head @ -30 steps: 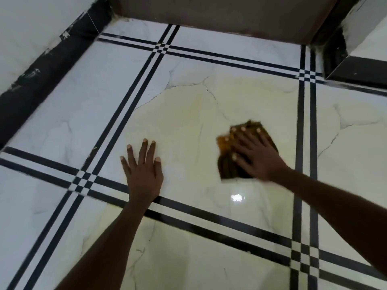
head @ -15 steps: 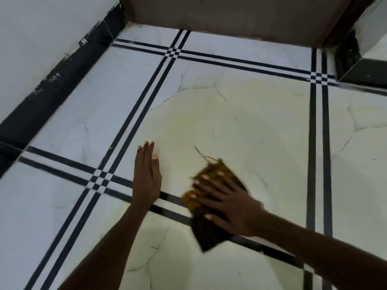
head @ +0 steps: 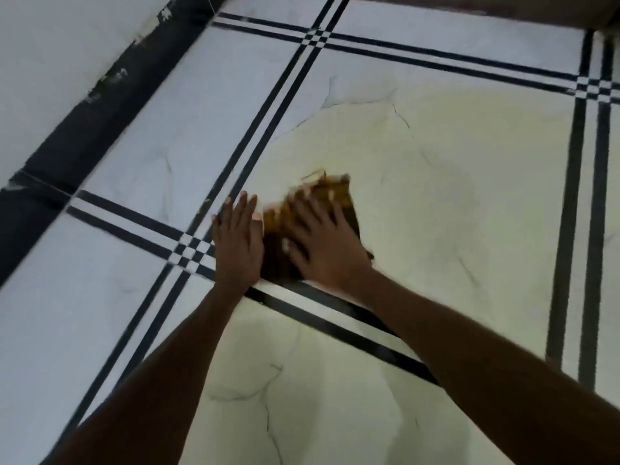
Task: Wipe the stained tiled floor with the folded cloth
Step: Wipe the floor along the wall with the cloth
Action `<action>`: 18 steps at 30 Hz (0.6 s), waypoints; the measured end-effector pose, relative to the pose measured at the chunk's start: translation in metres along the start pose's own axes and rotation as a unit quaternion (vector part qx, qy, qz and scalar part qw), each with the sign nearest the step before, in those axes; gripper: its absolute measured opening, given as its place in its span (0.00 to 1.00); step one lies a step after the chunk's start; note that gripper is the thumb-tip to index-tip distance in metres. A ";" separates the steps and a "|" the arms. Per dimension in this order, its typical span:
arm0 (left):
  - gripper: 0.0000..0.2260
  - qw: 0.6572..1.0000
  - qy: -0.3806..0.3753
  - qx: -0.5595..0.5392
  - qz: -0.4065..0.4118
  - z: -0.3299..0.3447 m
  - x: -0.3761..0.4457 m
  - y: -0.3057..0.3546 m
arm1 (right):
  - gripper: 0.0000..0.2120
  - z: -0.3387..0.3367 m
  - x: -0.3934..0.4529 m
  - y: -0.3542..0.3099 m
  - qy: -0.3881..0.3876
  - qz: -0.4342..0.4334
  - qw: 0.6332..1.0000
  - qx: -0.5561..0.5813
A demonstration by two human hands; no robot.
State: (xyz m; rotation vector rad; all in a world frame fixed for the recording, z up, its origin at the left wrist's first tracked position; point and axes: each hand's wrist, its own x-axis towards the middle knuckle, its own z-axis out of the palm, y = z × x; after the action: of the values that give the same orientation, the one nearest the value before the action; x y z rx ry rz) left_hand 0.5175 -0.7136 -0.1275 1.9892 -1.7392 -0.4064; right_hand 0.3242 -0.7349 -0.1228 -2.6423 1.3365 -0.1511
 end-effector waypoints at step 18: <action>0.22 0.887 -0.006 -0.411 -0.210 -0.012 0.016 0.083 | 0.30 -0.008 0.014 0.040 0.007 0.052 0.999 0.004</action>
State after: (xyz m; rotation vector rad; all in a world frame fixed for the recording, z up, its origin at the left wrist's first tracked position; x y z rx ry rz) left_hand 0.4555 -0.7348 -0.0723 1.6636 -0.8580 -1.0905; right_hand 0.2994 -0.7702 -0.1234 -2.5628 1.4696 -0.1608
